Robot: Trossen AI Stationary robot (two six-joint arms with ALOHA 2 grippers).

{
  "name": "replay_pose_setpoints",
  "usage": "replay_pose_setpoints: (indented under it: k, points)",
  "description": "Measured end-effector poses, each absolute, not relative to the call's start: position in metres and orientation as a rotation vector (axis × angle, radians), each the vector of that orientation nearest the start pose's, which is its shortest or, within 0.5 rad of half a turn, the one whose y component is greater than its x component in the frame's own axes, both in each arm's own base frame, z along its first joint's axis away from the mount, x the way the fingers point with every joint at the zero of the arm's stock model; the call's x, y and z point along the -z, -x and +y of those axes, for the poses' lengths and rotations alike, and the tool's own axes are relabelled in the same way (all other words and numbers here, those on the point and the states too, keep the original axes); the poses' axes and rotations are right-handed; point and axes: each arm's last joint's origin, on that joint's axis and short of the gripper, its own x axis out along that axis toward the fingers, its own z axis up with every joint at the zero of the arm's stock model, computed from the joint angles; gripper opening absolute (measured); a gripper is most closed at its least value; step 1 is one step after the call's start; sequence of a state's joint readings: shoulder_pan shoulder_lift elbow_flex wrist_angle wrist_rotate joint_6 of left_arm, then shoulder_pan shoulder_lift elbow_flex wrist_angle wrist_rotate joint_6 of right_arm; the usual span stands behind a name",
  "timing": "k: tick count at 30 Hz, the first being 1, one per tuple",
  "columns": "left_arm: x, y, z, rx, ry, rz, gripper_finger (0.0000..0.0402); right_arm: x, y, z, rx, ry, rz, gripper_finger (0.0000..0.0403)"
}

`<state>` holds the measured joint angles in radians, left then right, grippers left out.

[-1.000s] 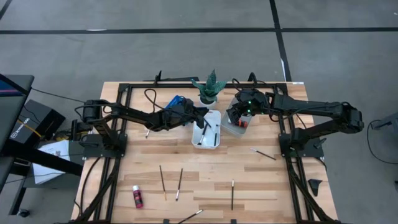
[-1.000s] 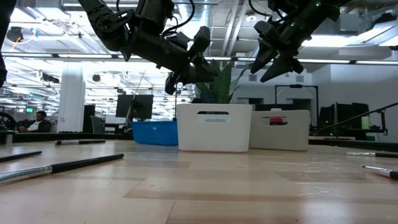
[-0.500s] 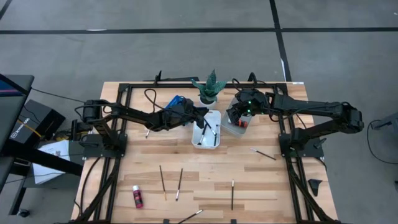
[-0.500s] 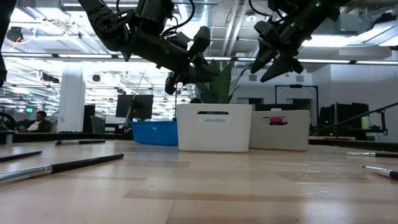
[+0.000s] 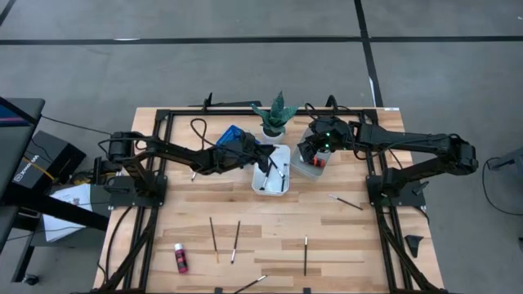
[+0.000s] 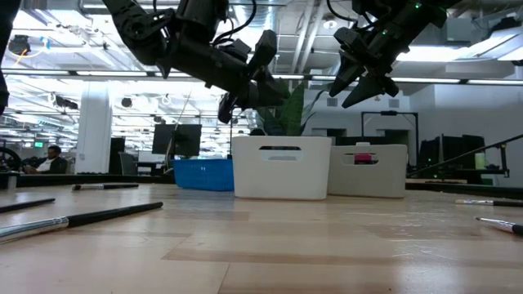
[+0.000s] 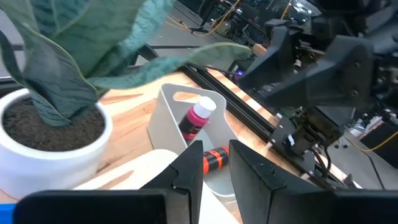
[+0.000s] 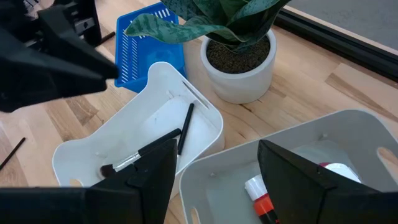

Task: Pick & Place Paint Supplies
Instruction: Put the large black paint brush into the white bin

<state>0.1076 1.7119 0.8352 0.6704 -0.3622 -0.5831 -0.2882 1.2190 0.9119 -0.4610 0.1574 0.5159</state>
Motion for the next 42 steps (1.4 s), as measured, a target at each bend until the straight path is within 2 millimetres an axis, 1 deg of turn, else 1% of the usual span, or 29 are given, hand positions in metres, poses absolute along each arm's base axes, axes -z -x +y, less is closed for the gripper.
replay_pose_setpoints:
  k: [9, 17, 20, 31, 38, 42]
  points:
    - [-0.195, -0.352, 0.031, -0.466, 0.540, 0.081, 0.0071, -0.267, -0.238, -0.075, 0.614, -0.532, 0.648, 0.0221]
    - [-0.190, -0.351, 0.015, -0.438, 0.525, 0.148, 0.0071, -0.267, -0.238, -0.075, 0.614, -0.532, 0.657, 0.0221]
    - [-0.190, -0.351, 0.009, -0.424, 0.522, 0.155, 0.0071, -0.265, -0.237, -0.072, 0.610, -0.532, 0.680, 0.0221]
    - [-0.190, -0.351, -0.002, -0.392, 0.519, 0.164, 0.0071, -0.254, -0.229, -0.045, 0.587, -0.543, 0.874, 0.0221]
    - [-0.190, -0.351, -0.006, -0.375, 0.519, 0.168, 0.0071, -0.244, -0.213, -0.016, 0.596, -0.544, 1.105, 0.0221]
    - [-0.190, -0.352, -0.007, -0.362, 0.521, 0.173, 0.0071, -0.242, -0.207, 0.001, 0.581, -0.558, 1.185, 0.0221]
